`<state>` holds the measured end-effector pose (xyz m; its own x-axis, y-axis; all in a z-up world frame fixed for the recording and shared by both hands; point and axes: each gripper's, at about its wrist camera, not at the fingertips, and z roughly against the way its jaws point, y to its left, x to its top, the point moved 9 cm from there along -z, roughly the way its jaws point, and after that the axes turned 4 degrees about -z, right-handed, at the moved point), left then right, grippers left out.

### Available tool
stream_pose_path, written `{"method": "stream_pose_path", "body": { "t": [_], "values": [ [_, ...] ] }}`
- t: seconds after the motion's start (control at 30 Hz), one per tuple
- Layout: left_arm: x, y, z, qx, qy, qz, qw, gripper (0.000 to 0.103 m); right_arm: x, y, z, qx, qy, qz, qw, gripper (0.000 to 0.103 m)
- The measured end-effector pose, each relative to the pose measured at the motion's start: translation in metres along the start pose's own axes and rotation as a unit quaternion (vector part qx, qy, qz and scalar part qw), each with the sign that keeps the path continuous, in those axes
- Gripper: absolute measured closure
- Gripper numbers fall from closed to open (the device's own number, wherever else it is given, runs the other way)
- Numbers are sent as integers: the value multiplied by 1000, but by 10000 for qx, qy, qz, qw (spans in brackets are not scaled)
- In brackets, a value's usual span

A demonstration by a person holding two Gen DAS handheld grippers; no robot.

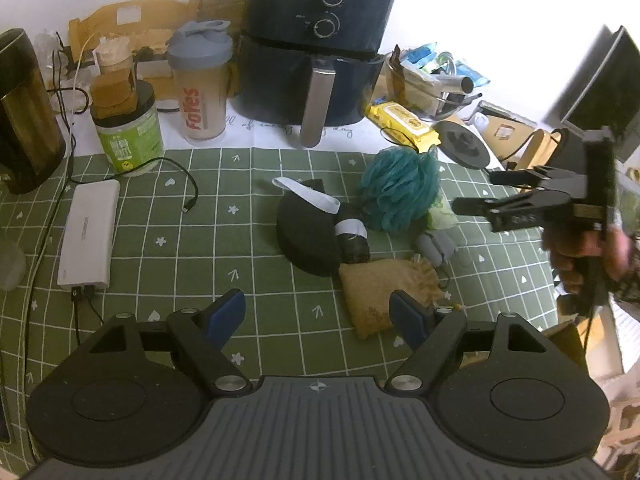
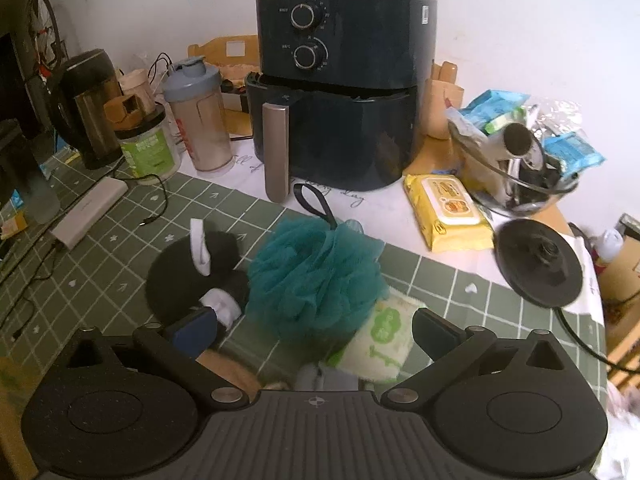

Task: Organize soft objects
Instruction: 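Close the right gripper on the teal mesh sponge and lift it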

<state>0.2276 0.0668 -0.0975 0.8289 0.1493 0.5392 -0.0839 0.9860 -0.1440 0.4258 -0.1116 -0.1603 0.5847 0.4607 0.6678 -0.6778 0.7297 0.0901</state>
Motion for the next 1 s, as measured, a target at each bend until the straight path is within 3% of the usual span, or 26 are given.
{"method": "stream_pose_path", "body": {
  "t": [0.5, 0.67, 0.77, 0.87, 1.0],
  "values": [
    [-8, 13, 10, 131, -75, 536, 9985, 24, 14, 0, -89, 236, 147, -259, 9993, 1],
    [-7, 14, 12, 159, -126, 636, 9978, 24, 7, 6, -105, 191, 400, -246, 9987, 39],
    [-7, 15, 11, 179, -114, 673, 9975, 24, 6, 7, -103, 117, 450, -155, 9988, 56],
    [-6, 13, 8, 170, -93, 664, 9976, 24, 7, 10, -97, 99, 478, 63, 9988, 70],
    [-3, 10, 7, 149, -107, 583, 9981, 24, 11, 9, -84, 146, 415, 98, 9990, 80]
  ]
}}
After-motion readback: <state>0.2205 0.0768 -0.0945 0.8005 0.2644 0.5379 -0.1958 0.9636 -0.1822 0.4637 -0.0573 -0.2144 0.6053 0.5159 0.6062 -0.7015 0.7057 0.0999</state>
